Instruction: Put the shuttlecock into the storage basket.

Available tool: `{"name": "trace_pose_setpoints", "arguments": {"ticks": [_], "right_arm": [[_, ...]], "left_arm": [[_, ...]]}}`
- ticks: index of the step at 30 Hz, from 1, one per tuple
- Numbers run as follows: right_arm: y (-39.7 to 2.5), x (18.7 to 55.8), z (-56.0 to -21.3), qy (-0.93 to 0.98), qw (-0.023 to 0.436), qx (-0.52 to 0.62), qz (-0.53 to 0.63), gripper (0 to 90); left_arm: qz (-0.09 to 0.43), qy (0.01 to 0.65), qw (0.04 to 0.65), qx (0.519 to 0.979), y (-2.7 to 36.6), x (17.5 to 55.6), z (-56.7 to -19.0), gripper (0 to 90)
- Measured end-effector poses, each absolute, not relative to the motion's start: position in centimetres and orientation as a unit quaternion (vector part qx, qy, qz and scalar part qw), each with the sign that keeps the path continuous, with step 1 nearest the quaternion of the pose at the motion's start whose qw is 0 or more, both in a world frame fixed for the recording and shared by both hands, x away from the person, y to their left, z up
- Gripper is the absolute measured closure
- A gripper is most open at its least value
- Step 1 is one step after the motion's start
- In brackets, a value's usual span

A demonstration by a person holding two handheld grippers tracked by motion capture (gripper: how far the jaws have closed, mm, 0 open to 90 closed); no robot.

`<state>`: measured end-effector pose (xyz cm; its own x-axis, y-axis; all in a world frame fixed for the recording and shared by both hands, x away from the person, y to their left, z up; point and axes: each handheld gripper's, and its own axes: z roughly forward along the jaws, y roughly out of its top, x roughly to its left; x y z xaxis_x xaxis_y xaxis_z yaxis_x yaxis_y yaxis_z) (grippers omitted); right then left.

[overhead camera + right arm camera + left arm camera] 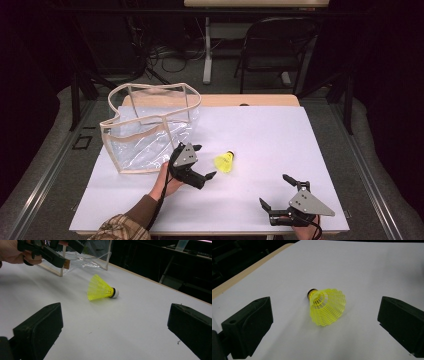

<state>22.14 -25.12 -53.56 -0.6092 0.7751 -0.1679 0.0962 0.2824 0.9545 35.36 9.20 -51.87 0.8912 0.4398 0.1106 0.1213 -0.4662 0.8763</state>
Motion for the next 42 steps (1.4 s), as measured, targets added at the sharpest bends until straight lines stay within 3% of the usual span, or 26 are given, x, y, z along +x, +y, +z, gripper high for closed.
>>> {"name": "trace_pose_setpoints", "arguments": {"ticks": [14,24,42], "right_arm": [[-25.1,22.2,-53.6,0.732,0.325,0.299,0.518,0.0],[-25.1,22.2,-53.6,0.733,0.324,0.3,0.517,0.0],[-25.1,22.3,-53.7,0.735,0.32,0.302,0.516,0.0]], "left_arm": [[0.159,0.163,0.462,0.857,8.0,36.8,-52.1,8.1],[0.167,0.165,0.43,0.872,6.5,37.5,-52.5,18.9],[0.168,0.18,0.385,0.889,4.6,38.6,-53.1,47.8]]}}
